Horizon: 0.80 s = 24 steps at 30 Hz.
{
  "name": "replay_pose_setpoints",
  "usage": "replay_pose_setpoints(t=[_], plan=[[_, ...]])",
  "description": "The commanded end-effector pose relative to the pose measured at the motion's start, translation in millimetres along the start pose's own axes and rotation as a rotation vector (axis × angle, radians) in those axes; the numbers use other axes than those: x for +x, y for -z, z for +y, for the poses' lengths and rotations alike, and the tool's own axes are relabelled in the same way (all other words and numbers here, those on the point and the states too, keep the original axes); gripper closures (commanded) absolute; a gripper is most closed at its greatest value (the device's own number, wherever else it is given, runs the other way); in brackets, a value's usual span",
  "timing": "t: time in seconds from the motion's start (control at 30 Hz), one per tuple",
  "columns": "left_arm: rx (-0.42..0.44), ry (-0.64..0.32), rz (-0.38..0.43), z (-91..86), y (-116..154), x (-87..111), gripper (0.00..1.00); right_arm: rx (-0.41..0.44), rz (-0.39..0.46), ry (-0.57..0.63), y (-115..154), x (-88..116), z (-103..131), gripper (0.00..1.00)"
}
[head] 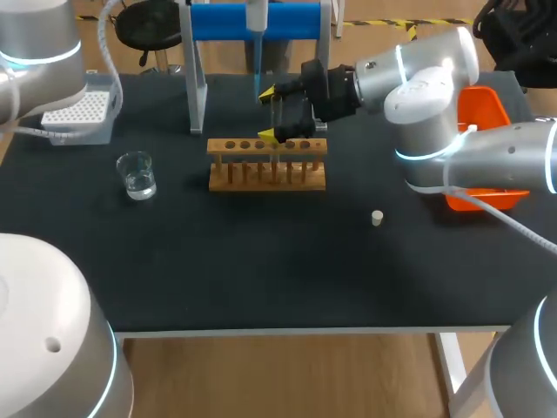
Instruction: Invert the test tube, pick up the pipette, mount the tip to pipette, aspirate from beaker and dispense into the tube, eject the tip, return the pipette, and cap with the stopper.
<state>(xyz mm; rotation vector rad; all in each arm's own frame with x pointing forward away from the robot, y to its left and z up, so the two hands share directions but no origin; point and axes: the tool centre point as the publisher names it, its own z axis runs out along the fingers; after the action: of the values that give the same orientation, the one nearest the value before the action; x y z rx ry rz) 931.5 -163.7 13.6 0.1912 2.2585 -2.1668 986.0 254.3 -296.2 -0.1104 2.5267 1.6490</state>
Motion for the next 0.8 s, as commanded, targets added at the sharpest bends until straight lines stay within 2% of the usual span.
replay_pose_setpoints(t=[0.03,0.8], plan=[[-0.002,0.001,0.006,-0.8,1.2,-1.6,1.00,-0.001,0.001,0.001,0.2,-0.4,-0.6,0.00],[-0.002,0.001,0.006,-0.8,1.2,-1.6,1.00,0.009,-0.001,-0.026,-1.2,-1.4,-1.2,0.00]])
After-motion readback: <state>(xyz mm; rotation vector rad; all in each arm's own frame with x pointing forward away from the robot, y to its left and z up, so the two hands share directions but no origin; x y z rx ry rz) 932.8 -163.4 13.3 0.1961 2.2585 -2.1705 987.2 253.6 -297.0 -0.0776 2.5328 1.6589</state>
